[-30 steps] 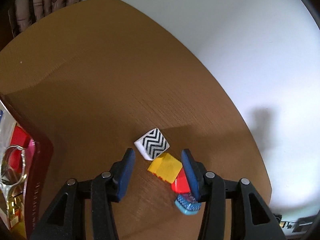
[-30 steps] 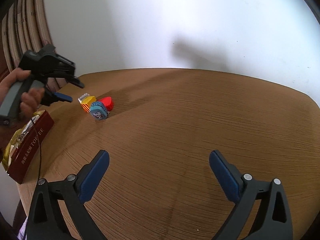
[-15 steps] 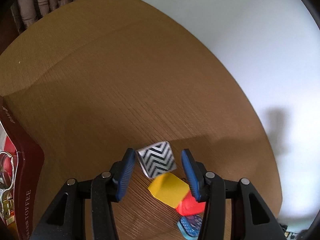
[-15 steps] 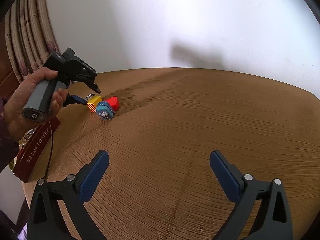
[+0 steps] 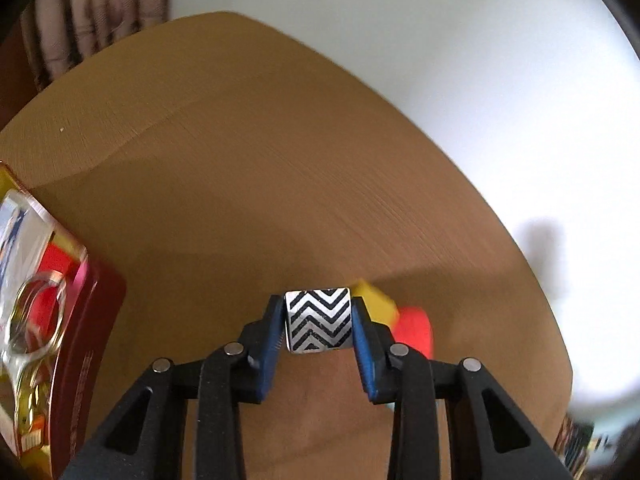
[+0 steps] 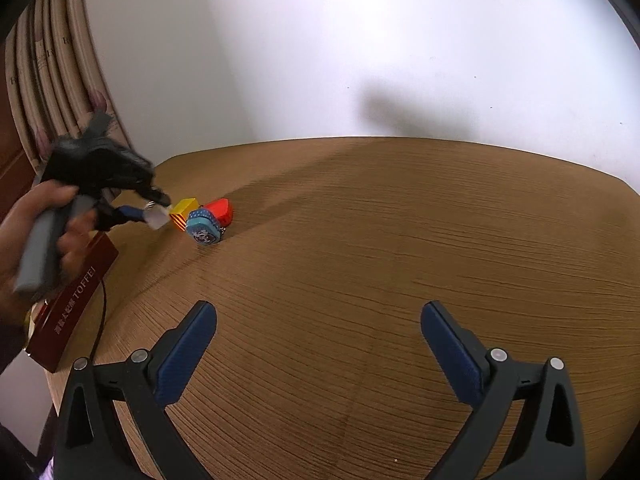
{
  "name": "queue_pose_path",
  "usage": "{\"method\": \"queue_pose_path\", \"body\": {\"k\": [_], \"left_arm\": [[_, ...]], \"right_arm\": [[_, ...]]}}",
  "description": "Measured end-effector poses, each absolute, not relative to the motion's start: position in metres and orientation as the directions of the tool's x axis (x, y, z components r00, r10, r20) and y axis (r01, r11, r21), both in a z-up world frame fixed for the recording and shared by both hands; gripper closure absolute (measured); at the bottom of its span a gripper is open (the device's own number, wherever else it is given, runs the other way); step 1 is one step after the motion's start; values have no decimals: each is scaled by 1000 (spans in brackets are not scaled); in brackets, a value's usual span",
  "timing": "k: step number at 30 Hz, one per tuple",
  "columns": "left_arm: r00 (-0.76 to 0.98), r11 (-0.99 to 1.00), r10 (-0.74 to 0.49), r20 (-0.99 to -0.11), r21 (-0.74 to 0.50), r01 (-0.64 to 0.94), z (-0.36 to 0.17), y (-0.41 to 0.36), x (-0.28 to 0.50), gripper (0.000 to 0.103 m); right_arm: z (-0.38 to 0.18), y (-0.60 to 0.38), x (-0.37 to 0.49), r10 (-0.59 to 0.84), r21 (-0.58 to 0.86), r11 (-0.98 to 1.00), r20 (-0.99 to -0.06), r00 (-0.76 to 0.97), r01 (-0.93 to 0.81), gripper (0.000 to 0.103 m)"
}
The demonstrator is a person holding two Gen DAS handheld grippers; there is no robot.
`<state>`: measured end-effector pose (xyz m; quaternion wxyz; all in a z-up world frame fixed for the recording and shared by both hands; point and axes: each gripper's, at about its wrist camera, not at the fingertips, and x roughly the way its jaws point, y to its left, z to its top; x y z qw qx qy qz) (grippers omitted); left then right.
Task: Organize rigid objects
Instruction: 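Move the right gripper to the blue round roll and grasp it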
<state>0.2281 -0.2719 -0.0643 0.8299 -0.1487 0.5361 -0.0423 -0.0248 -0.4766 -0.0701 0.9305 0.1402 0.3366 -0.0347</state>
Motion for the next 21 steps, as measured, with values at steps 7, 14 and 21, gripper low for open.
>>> {"method": "queue_pose_path", "body": {"k": [7, 14, 21], "left_arm": [[438, 953, -294, -850, -297, 63, -56, -268, 144, 70], [433, 945, -328, -839, -299, 135, -63, -252, 80, 70], [430, 937, -349, -833, -299, 183, -54, -217, 63, 70]], "right_arm": [[-58, -463, -31, 98, 239, 969, -585, 805, 56, 1], [-57, -428, 32, 171, 296, 955, -631, 757, 31, 2], [-64, -394, 94, 161, 271, 962, -666, 728, 35, 10]]}}
